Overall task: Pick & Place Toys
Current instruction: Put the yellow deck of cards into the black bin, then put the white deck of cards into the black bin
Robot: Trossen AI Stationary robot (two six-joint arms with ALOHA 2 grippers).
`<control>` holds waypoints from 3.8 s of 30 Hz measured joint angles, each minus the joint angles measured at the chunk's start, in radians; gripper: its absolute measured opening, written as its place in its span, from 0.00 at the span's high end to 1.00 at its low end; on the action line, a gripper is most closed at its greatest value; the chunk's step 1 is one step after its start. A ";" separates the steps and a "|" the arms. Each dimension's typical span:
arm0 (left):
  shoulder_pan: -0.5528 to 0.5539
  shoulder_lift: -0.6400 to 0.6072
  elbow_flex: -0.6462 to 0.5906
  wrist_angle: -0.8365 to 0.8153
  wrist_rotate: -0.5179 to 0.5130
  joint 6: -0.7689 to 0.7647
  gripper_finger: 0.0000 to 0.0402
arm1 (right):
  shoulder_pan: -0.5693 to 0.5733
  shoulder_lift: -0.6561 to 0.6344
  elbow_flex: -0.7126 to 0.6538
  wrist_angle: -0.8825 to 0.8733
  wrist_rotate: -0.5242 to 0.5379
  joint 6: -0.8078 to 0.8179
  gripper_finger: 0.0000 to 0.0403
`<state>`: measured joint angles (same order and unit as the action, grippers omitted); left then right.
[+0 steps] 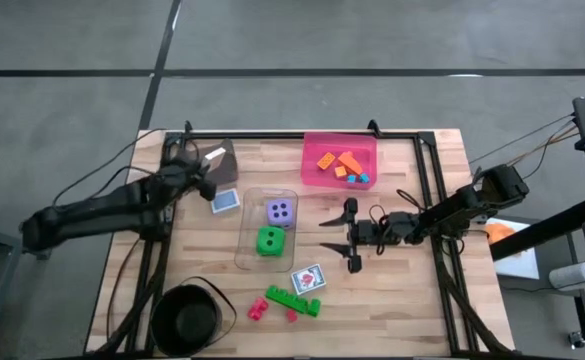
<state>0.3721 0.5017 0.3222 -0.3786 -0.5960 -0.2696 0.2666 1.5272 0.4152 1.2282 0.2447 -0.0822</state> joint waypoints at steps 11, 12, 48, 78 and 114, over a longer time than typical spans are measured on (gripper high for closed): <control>0.369 0.228 0.004 0.078 0.357 0.103 0.84 | -0.002 0.000 0.000 -0.001 0.000 0.000 0.42; 0.391 0.248 0.004 0.082 0.365 0.113 0.84 | -0.002 0.000 0.000 -0.001 0.000 0.000 0.42; 0.405 0.084 -0.060 0.390 0.949 0.186 0.22 | -0.002 0.000 0.000 -0.018 0.000 0.008 0.42; -0.263 0.083 -0.132 0.557 0.838 0.218 0.22 | 0.030 0.067 0.488 -1.292 -0.082 0.375 0.42; -0.320 0.129 -0.132 0.546 0.732 0.217 0.22 | 0.034 0.354 0.749 -1.823 0.160 0.485 0.42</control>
<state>0.0521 0.6312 0.1902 0.1670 0.1364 -0.0528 0.3008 1.8809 1.1645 -0.5950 0.4049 0.4024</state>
